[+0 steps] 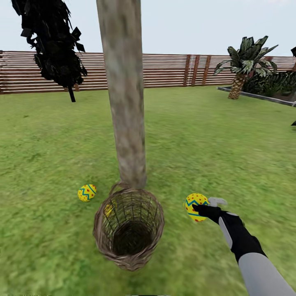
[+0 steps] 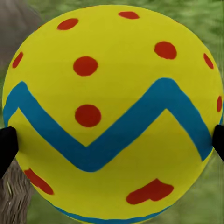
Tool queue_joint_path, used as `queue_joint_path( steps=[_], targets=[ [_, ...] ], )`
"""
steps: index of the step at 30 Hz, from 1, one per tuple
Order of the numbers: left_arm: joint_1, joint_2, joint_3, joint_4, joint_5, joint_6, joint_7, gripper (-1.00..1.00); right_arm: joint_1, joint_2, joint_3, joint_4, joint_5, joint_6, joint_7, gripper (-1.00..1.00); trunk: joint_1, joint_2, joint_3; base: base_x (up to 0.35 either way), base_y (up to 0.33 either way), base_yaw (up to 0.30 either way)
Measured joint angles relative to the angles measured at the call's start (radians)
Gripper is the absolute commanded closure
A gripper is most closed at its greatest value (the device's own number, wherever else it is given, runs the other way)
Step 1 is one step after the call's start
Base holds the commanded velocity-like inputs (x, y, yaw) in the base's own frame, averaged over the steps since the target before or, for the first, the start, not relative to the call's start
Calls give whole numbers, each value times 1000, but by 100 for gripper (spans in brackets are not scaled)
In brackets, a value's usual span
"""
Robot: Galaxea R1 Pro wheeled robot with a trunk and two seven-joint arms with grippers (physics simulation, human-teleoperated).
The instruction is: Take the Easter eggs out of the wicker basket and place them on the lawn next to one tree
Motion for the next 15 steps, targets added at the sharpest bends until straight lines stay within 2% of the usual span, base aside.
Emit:
queue_joint_path(
  steps=[1, 4, 7, 8, 9, 15],
  targets=[
    [4, -1, 0, 2, -1, -1, 0, -100, -1, 12, 20, 0, -2, 5, 0, 100, 0, 0, 0, 175, -317, 279],
    [8, -4, -1, 31, 0, -3, 0, -100, -5, 35, 45, 0, -2, 10, -1, 100, 0, 0, 0, 175, -317, 279],
    [8, -5, 1, 55, 1, -3, 0, -100, -15, 41, 51, 0, -2, 11, -1, 100, 0, 0, 0, 120, -321, 279],
    [8, -5, 26, 77, 0, -2, 1, -100, -17, 41, 53, 0, -2, 11, 0, 100, 0, 0, 0, 8, -329, 279],
    [8, -5, 32, 80, 1, -2, 2, -100, -17, 42, 53, 0, -2, 11, 0, 100, 0, 0, 0, 4, -329, 279],
    [8, -5, 35, 82, -1, -3, 6, -100, -17, 42, 54, 0, -2, 11, 0, 100, 0, 0, 1, 1, -329, 279]
  ],
)
